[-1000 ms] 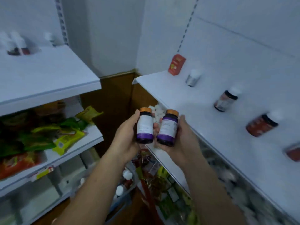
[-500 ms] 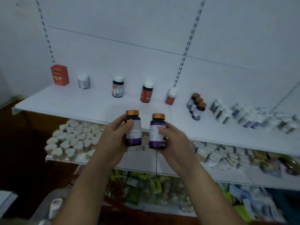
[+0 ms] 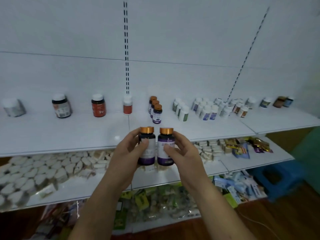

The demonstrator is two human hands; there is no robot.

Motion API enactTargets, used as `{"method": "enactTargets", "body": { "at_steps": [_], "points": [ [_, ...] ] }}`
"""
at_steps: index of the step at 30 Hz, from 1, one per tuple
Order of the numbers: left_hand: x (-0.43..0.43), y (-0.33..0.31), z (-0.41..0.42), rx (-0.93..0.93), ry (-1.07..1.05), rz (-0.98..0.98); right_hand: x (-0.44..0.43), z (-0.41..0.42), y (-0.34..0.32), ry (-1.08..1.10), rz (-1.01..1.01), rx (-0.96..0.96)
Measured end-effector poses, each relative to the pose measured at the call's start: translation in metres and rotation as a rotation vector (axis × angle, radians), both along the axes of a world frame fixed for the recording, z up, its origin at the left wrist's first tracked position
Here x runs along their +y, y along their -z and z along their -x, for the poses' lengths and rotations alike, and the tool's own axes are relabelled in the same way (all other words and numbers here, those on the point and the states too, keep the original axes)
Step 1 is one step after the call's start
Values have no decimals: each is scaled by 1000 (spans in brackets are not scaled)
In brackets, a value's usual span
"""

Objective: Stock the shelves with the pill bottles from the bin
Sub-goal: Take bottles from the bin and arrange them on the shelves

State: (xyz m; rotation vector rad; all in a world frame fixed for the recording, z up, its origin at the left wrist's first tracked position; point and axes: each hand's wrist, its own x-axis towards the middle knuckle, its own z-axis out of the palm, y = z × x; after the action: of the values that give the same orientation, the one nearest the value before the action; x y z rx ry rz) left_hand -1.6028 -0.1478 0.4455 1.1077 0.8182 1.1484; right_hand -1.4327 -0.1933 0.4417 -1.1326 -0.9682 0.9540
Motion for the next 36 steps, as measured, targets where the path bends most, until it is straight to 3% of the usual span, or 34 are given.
{"method": "enactTargets", "body": {
  "at_steps": [6, 10, 15, 19, 29, 36],
  "points": [
    [-19, -2, -70, 88, -14, -64, -9, -68, 6, -10, -35, -85],
    [-9, -3, -104, 281, -76, -220, -3, -101, 11, -37, -46, -123],
    [29, -15, -134, 445, -144, -273, 14, -130, 16, -31, -62, -169],
    [77, -25, -141, 585, -101, -362, 45, -144, 25, -12, -20, -194],
    [250, -46, -166, 1121, 130, -699, 154, -148, 43, 42, 44, -300],
    [337, -44, -190, 1513, 260, -811, 218, -138, 60, 78, 44, -363]
  ]
}}
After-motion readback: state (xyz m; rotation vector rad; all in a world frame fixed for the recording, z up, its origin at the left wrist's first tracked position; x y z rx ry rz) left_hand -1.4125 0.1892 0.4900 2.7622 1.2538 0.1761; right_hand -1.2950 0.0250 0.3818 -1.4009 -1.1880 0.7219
